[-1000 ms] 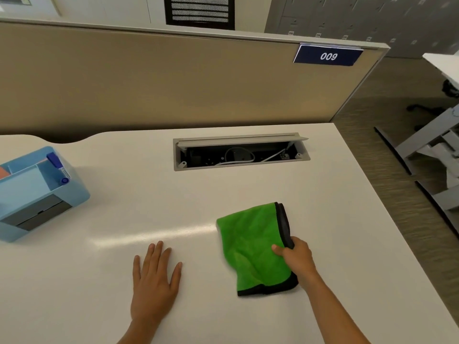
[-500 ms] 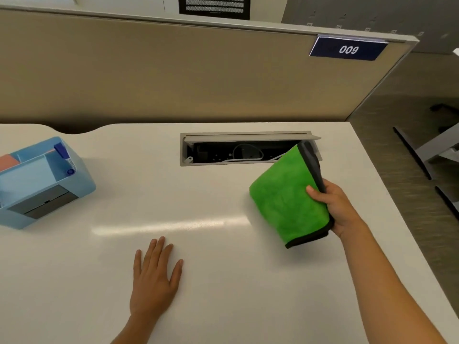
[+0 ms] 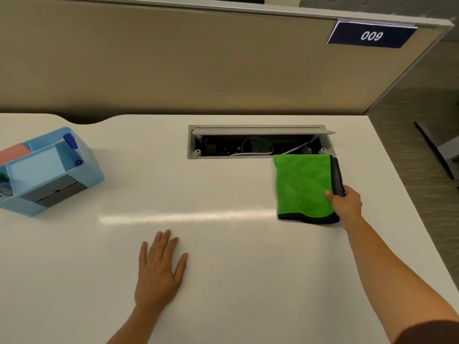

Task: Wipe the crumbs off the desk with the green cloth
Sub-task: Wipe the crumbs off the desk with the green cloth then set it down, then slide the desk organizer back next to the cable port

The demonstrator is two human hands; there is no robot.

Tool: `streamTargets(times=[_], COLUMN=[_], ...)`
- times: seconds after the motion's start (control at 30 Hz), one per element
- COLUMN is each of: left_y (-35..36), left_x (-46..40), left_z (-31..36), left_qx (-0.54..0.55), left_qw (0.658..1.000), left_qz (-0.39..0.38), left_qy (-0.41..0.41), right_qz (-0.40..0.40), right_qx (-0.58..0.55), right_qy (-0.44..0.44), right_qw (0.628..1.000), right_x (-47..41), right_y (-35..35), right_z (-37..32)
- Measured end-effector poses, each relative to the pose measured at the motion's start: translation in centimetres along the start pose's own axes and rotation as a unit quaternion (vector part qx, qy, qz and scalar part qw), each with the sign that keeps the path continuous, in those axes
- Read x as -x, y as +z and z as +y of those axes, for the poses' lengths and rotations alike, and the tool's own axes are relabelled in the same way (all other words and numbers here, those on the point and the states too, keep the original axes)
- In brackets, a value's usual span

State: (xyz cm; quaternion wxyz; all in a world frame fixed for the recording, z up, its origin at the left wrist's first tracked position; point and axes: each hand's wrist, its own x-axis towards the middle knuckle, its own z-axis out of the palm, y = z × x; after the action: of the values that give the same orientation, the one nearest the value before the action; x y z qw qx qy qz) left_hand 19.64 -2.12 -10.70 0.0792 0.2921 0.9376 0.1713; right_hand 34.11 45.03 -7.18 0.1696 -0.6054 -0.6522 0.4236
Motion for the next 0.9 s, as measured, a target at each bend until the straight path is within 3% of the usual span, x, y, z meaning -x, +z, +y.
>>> streamTargets(times=[0.13, 0.27, 0.37, 0.5, 0.67, 0.9], left_y=[0.2, 0.3, 0.3, 0.3, 0.2, 0.3], left_x=[0.1, 0.0, 0.0, 0.0, 0.1, 0.1], left_z=[-0.2, -0.4, -0.4, -0.4, -0.4, -0.4], left_qx=[0.003, 0.005, 0.0, -0.001, -0.002, 0.002], left_qw=[1.0, 1.0, 1.0, 1.0, 1.0, 1.0], left_qz=[0.004, 0.006, 0.002, 0.004, 0.005, 0.024], left_qy=[0.001, 0.003, 0.004, 0.007, 0.006, 0.013], right_qz=[0.053, 0.129, 0.165, 0.072, -0.049, -0.067], right_qx=[0.044, 0.191, 0.235, 0.25, 0.231, 0.302], right_qy=[-0.019, -0.044, -0.168, -0.306, -0.373, -0.411], right_qw=[0.997, 0.972, 0.943, 0.916, 0.897, 0.858], right_x=[0.3, 1.9, 4.7, 9.9, 16.1, 18.5], right_y=[0.1, 0.7, 2.2, 6.4, 11.5, 13.1], right_z=[-0.2, -1.0, -1.2, -0.9, 0.2, 2.4])
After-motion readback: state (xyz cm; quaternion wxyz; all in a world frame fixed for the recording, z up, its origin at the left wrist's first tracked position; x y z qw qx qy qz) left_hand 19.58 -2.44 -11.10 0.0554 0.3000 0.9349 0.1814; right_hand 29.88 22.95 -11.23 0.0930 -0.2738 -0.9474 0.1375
